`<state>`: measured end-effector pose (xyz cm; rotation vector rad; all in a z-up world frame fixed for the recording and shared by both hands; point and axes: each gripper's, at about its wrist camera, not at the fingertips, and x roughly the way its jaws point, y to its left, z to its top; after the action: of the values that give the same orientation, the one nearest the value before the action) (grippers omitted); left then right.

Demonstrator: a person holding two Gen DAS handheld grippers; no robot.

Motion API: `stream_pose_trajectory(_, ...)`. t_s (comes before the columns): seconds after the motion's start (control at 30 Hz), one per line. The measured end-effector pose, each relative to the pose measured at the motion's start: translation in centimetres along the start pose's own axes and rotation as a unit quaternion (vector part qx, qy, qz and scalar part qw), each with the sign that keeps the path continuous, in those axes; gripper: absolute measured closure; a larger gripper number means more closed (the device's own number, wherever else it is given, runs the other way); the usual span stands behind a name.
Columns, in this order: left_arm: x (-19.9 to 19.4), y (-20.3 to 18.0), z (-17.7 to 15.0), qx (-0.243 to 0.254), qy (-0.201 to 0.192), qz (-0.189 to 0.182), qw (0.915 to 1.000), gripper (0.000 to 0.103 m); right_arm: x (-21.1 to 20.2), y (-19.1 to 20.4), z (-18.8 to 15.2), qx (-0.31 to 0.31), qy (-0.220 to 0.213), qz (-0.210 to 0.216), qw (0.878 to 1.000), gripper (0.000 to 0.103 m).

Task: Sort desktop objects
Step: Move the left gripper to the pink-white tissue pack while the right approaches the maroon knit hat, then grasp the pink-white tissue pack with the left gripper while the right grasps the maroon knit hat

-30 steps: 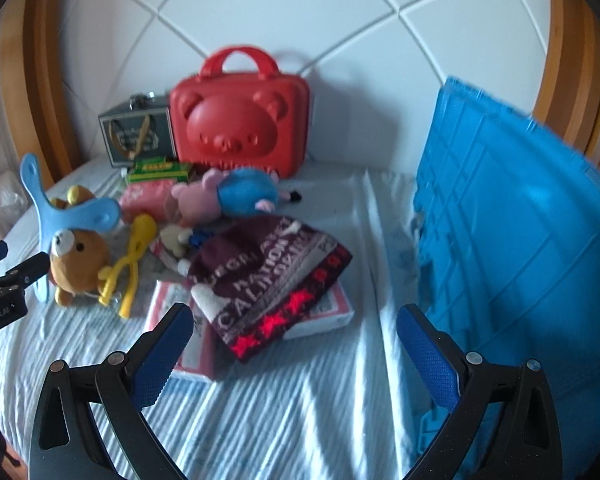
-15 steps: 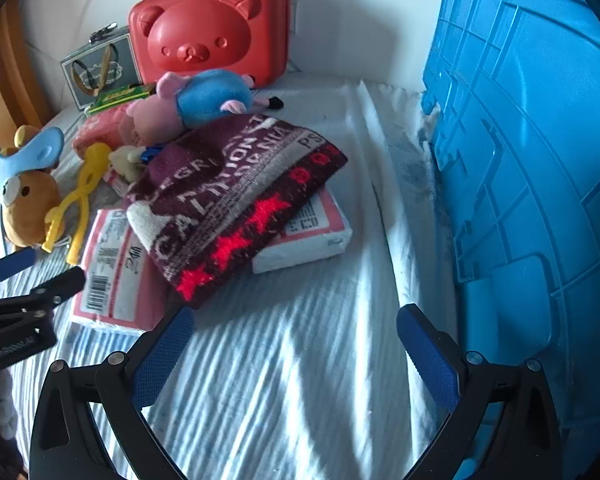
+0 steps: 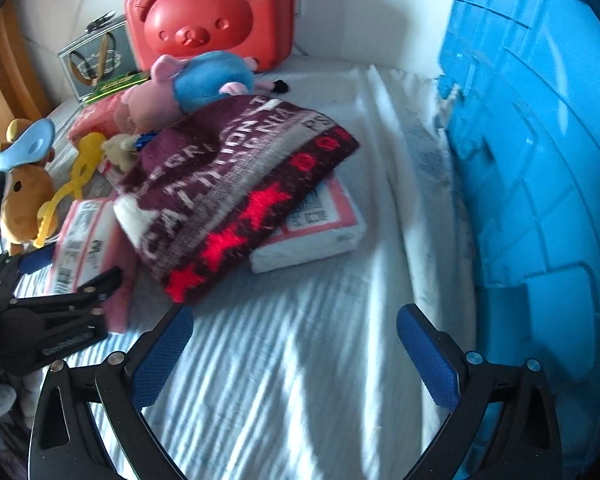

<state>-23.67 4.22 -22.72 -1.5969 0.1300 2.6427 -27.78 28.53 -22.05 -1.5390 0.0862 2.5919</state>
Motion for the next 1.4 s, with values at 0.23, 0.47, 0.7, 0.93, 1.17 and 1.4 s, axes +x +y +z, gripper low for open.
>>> stream_pose_trajectory(0.23,-0.1,4.1,-1.3,-0.043,0.007,0.003,0.9990,0.013,1.5,3.3,2.0,-0.038,-0.011,0.008,0.999,0.000)
stream_pose_trajectory(0.47,1.1,3.8,0.5,-0.036,0.002,0.004,0.9993,0.013,3.9,4.4,4.6,-0.058,-0.022,-0.007,0.998,0.000)
stream_pose_trajectory(0.7,3.2,3.5,1.2,-0.037,0.020,0.003,0.9991,0.011,6.5,4.5,6.2,-0.074,-0.020,-0.017,0.997,0.000)
stream_pose_trajectory(0.93,3.6,4.4,0.3,-0.051,0.022,-0.007,0.9984,0.005,7.0,2.9,5.6,-0.023,-0.029,-0.015,0.999,0.000)
stream_pose_trajectory(1.17,3.0,4.6,0.5,-0.033,0.039,-0.014,0.9986,0.012,5.5,3.6,5.6,-0.032,-0.054,-0.005,0.998,0.000)
stream_pose_trajectory(1.4,1.5,4.7,1.1,-0.025,0.025,-0.010,0.9993,0.012,6.3,1.9,6.0,0.016,-0.032,-0.005,0.999,0.000)
